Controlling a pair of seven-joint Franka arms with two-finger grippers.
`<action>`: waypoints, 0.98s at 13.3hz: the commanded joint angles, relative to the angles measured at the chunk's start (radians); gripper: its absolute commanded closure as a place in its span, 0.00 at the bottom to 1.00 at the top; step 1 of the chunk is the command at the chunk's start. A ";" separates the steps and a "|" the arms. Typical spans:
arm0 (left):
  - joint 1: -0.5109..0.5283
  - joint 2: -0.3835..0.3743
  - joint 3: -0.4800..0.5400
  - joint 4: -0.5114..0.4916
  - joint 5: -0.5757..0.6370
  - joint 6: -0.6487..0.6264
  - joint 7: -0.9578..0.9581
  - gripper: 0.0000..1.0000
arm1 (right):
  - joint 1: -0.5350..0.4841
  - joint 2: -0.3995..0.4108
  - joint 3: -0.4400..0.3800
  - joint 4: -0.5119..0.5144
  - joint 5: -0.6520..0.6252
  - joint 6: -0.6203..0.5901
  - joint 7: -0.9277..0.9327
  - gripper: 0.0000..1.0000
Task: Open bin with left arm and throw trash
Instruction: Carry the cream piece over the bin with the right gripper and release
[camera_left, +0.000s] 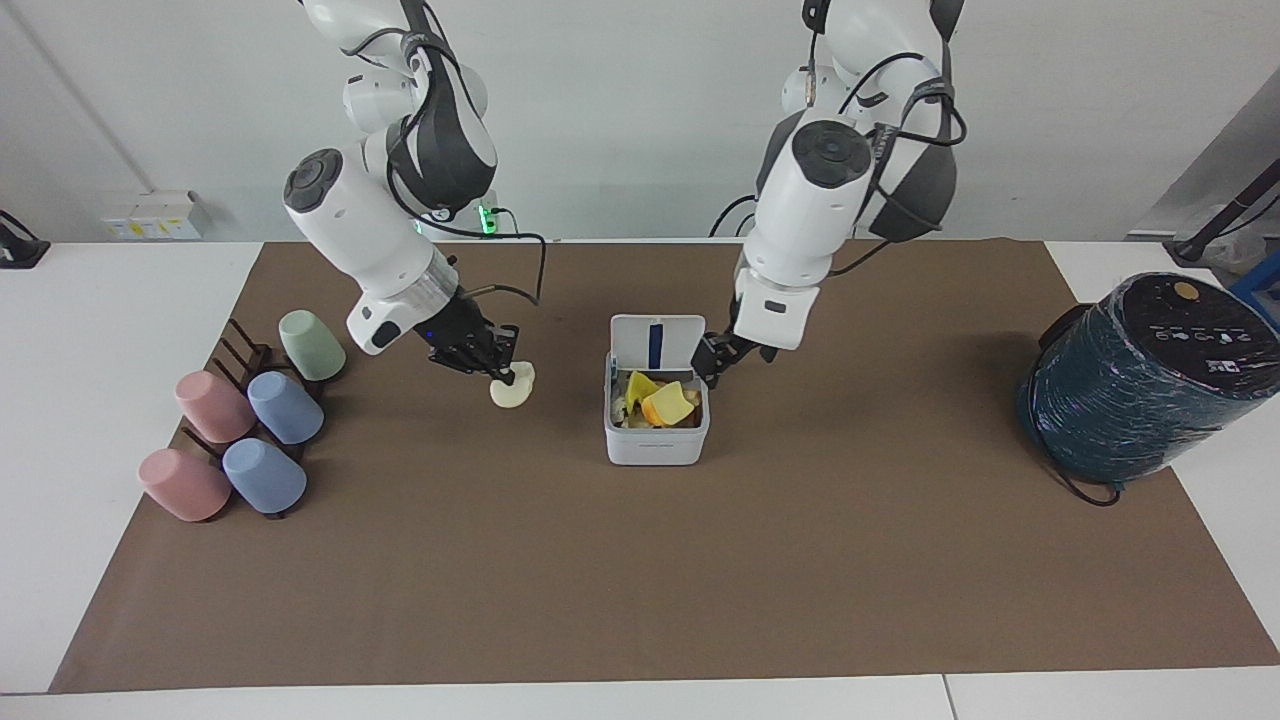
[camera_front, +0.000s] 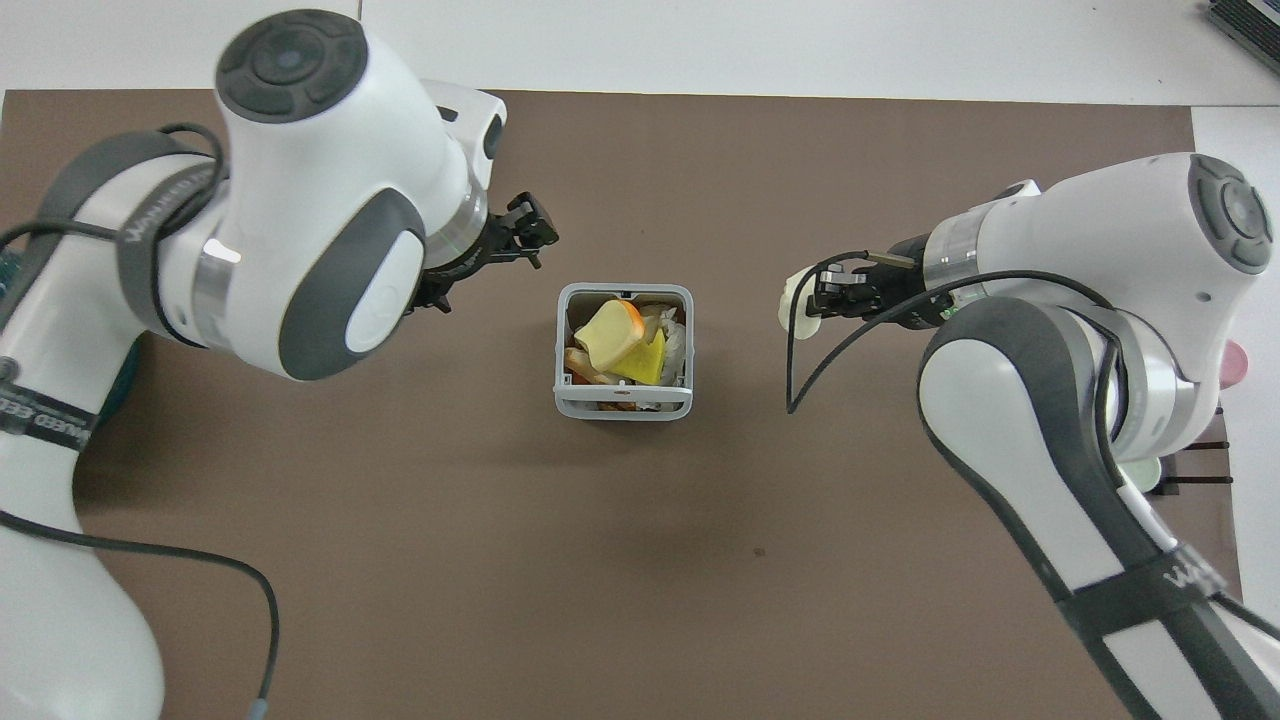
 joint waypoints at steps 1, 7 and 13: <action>0.114 -0.021 -0.007 0.048 0.004 -0.105 0.188 0.00 | 0.097 0.075 0.004 0.075 0.012 0.111 0.161 1.00; 0.318 -0.092 -0.004 0.045 0.049 -0.178 0.648 0.00 | 0.236 0.194 0.004 0.104 -0.005 0.231 0.261 1.00; 0.406 -0.120 -0.008 0.039 0.090 -0.169 0.885 0.00 | 0.265 0.232 0.002 0.060 -0.005 0.217 0.261 1.00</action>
